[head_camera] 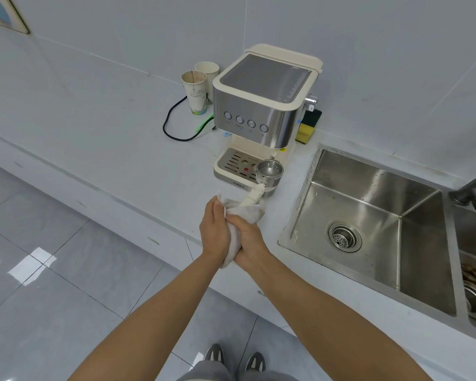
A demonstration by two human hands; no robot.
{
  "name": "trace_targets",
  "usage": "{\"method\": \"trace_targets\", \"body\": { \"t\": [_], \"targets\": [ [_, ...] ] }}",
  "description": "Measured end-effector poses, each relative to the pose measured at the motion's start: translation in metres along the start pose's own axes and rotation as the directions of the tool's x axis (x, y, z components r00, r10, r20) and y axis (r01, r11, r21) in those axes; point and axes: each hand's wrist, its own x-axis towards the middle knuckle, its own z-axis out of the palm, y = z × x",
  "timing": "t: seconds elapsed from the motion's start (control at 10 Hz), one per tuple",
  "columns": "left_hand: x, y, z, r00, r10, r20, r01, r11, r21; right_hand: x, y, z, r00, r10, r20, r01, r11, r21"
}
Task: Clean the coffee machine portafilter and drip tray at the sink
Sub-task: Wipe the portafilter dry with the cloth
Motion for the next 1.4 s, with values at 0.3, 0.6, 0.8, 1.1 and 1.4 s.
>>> {"method": "trace_targets", "body": {
  "t": [0.3,0.6,0.8,1.1,1.4],
  "targets": [
    [0.008,0.002,-0.02,0.967,-0.088,0.238,0.13,0.978,-0.165,0.0,-0.006,0.012,0.987,-0.021,0.157,0.018,1.0,0.018],
    [0.051,0.036,-0.048,0.723,-0.441,0.533,0.52,0.854,0.001,-0.006,-0.015,0.013,0.962,0.092,0.257,-0.026,0.968,-0.248],
    [0.054,0.037,-0.038,0.755,-0.432,0.493,0.467,0.882,0.058,-0.003,-0.017,0.006,0.943,0.252,0.216,-0.2,0.951,-0.234],
    [0.057,0.037,-0.027,0.869,-0.319,0.379,0.2,0.926,0.32,-0.008,-0.024,0.005,0.958,0.206,0.197,-0.124,0.924,-0.36],
    [0.072,0.032,-0.031,0.867,-0.349,0.356,0.31,0.937,0.164,-0.008,-0.026,-0.019,0.974,0.122,0.189,-0.032,0.906,-0.421]
  ]
}}
